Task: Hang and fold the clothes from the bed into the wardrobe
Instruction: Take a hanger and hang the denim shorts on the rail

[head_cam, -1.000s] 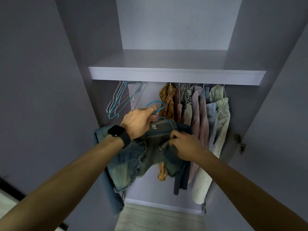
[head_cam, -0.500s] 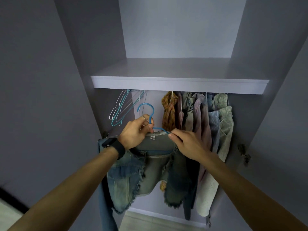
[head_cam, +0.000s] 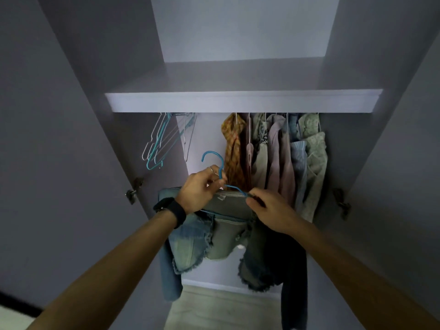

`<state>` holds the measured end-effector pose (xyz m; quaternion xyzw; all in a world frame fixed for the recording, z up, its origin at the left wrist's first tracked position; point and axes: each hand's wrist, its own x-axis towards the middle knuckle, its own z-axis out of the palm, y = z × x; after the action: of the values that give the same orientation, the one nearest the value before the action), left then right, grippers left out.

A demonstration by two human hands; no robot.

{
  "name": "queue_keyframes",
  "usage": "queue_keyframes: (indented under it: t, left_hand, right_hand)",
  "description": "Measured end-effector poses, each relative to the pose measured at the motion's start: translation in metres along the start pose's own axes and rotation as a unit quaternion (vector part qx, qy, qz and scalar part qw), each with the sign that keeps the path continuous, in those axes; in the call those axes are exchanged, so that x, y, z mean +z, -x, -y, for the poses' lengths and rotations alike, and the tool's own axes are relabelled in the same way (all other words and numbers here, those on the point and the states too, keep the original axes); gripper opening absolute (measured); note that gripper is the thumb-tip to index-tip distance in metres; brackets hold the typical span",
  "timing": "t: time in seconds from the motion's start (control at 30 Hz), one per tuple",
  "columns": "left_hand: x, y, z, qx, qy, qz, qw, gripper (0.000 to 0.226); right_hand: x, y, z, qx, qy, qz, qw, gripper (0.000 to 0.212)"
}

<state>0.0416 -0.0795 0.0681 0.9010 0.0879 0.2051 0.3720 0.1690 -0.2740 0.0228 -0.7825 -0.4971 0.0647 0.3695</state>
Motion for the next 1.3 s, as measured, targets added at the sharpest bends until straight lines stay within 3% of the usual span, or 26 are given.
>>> queue_keyframes:
  t: [0.1, 0.33, 0.47, 0.63, 0.93, 1.1, 1.3]
  left_hand:
    - [0.002, -0.008, 0.012, 0.009, -0.042, -0.002, 0.999, 0.010]
    - [-0.028, -0.010, 0.073, -0.034, -0.155, 0.074, 0.985, 0.027]
    - [-0.076, -0.039, 0.092, 0.039, -0.308, -0.032, 0.950, 0.045]
    - [-0.130, -0.098, 0.097, 0.128, -0.408, -0.150, 0.892, 0.070]
    - [-0.128, -0.158, 0.142, 0.139, -0.400, -0.265, 0.866, 0.061]
    - [-0.119, -0.177, 0.154, 0.191, -0.405, -0.346, 0.824, 0.061]
    - [-0.118, -0.185, 0.165, 0.209, -0.399, -0.382, 0.807, 0.062]
  right_hand:
    - [0.012, 0.008, -0.004, 0.059, 0.004, -0.040, 0.997, 0.018]
    - [0.050, 0.003, 0.009, 0.201, -0.018, -0.063, 0.977, 0.021]
    - [0.072, -0.027, 0.024, 0.271, -0.008, -0.100, 0.957, 0.019]
    - [0.086, -0.096, 0.038, 0.315, -0.055, -0.143, 0.937, 0.020]
    - [0.124, -0.195, -0.012, 0.346, -0.081, -0.205, 0.912, 0.032]
    - [0.124, -0.251, -0.019, 0.285, -0.062, -0.277, 0.916, 0.029]
    - [0.106, -0.312, -0.017, 0.247, -0.035, -0.316, 0.915, 0.030]
